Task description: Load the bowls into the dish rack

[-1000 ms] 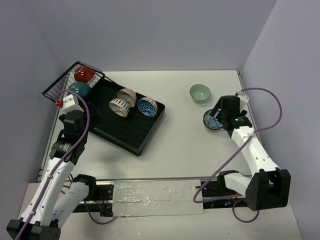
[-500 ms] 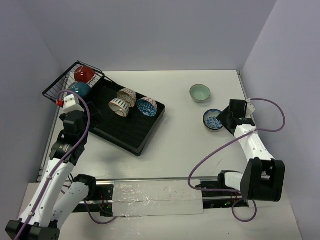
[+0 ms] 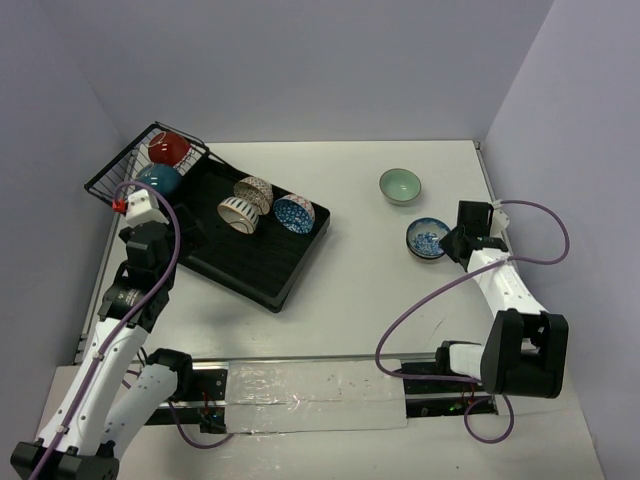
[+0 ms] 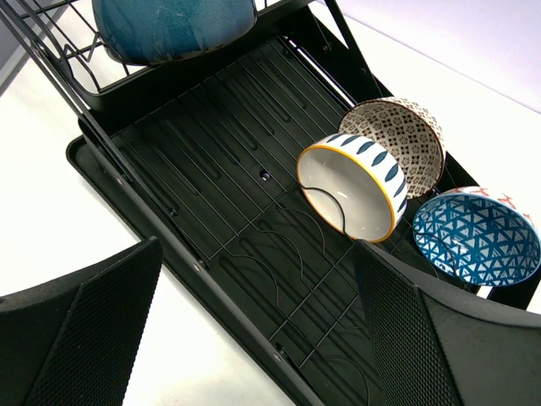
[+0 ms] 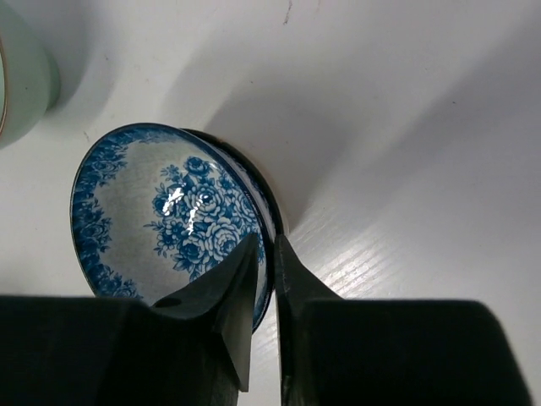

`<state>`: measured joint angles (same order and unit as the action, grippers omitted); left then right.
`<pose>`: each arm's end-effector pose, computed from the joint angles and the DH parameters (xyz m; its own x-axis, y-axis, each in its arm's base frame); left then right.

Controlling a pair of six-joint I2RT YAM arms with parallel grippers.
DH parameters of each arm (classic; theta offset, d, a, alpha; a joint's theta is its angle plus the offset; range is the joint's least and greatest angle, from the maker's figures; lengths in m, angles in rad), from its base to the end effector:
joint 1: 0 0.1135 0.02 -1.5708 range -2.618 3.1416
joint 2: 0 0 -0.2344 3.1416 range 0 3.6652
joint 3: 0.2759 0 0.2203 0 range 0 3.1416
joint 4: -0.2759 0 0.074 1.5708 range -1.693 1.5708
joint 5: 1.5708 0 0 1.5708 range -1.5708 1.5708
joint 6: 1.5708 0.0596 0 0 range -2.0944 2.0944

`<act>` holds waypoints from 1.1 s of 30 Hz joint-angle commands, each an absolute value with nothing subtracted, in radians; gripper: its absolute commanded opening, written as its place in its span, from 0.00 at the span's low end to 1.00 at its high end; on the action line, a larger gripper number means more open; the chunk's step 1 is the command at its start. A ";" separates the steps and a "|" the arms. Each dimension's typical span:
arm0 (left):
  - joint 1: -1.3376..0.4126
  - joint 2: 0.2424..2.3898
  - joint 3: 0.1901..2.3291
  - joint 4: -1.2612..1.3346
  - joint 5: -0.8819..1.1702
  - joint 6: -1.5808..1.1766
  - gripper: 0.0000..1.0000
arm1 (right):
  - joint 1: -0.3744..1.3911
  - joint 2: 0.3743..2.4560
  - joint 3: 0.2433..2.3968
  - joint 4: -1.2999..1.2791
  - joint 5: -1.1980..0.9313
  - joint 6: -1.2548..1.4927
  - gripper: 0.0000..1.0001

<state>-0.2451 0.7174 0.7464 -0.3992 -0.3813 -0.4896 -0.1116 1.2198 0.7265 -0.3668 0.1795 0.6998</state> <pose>0.1743 -0.0207 0.2869 -0.2574 -0.3856 -0.8861 -0.2633 0.9102 -0.3196 0.2384 -0.0374 0.1856 -0.4310 0.6860 -0.5862 0.6575 0.6837 0.3167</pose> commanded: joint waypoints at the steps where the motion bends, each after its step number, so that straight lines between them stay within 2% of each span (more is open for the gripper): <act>1: -0.250 0.715 0.746 -0.351 -0.364 -0.469 0.99 | -0.112 1.201 0.721 -0.330 0.181 0.707 0.19; 7: -0.252 0.718 0.746 -0.341 -0.328 -0.456 0.99 | -0.092 1.166 0.726 -0.348 0.215 0.690 0.00; 19: -0.345 0.758 0.833 -0.288 -0.111 -0.313 0.99 | 0.153 1.025 0.868 -0.445 0.345 0.585 0.00; 25: -0.549 0.834 0.909 -0.279 -0.153 -0.221 0.99 | 0.279 1.026 0.920 -0.472 0.247 0.509 0.00; 33: -0.802 0.971 0.972 -0.278 -0.167 -0.129 0.99 | 0.429 1.103 0.822 -0.433 0.124 0.518 0.00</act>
